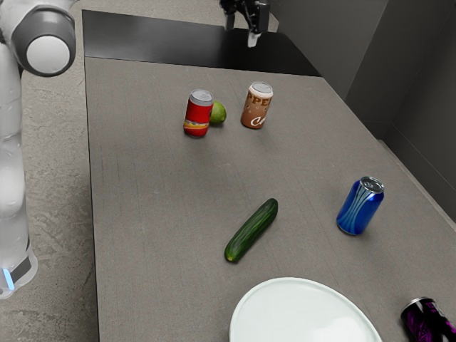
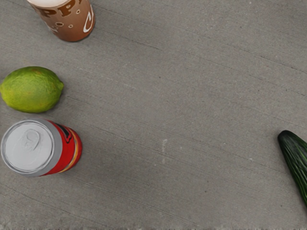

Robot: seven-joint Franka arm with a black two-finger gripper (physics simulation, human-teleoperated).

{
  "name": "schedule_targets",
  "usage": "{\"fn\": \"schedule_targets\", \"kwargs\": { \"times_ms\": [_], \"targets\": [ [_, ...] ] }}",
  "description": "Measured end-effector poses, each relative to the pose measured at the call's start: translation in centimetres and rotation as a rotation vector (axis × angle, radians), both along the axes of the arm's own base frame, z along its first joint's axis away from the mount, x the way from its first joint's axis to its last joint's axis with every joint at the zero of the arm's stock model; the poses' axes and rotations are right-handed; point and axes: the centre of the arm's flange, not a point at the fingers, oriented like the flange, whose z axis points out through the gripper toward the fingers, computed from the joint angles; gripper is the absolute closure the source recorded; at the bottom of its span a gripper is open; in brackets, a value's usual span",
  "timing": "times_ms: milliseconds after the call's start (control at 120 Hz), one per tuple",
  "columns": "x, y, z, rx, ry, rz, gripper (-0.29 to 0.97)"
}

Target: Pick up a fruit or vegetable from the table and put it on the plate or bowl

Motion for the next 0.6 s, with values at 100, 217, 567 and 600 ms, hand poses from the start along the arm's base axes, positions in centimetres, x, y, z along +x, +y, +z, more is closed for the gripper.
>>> {"fn": "schedule_targets", "kwargs": {
  "times_ms": [100, 217, 567, 600],
  "targets": [
    [1.6, -5.1, -1.2, 0.013, 0.033, -0.093, 0.0],
    [2.8, -9.0, -3.2, 0.02, 0.076, -0.16, 0.0],
    [-9.0, -12.8, -15.2, -0.008, 0.125, -0.226, 0.0],
    [-9.1, -12.9, -15.7, -0.015, 0.114, -0.22, 0.0]
  ]
}}
